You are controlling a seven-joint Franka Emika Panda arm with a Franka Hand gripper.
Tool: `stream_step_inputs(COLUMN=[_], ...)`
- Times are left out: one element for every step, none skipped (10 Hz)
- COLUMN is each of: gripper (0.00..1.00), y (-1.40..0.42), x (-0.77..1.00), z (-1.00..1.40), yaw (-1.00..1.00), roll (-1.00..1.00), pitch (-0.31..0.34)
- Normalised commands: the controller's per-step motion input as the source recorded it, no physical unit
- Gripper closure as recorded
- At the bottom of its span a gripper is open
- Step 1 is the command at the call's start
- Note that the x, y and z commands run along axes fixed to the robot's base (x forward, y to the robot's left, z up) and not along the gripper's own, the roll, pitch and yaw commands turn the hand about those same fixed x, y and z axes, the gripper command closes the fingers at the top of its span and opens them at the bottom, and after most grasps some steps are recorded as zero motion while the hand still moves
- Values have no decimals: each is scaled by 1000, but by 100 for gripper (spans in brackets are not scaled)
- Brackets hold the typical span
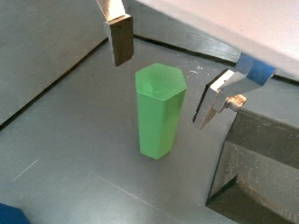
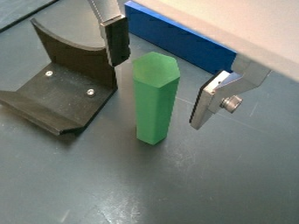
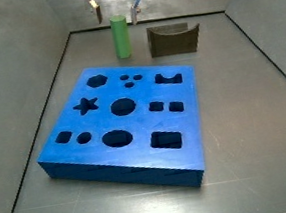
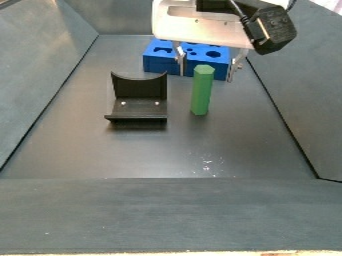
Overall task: Pick up the hexagon object. Move to above the board. Insert the hexagon object.
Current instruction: Pick up the hexagon object.
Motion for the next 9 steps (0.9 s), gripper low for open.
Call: stream_step_inputs(gripper=[0, 0, 0, 0, 0, 0, 0, 0, 100], y=[-234, -163, 0, 303, 91, 0, 0, 0, 0], x=[-346, -220, 0, -57, -20, 0, 0, 0, 0], z=[-626, -360, -97, -277, -117, 74, 389, 0, 0], yaw=[-474, -434, 0, 89, 0, 0, 0, 0, 0], roll=[66, 29, -11, -289, -106, -26, -34, 69, 0], pitch=[-209, -54, 0, -86, 0, -6, 0, 3, 0])
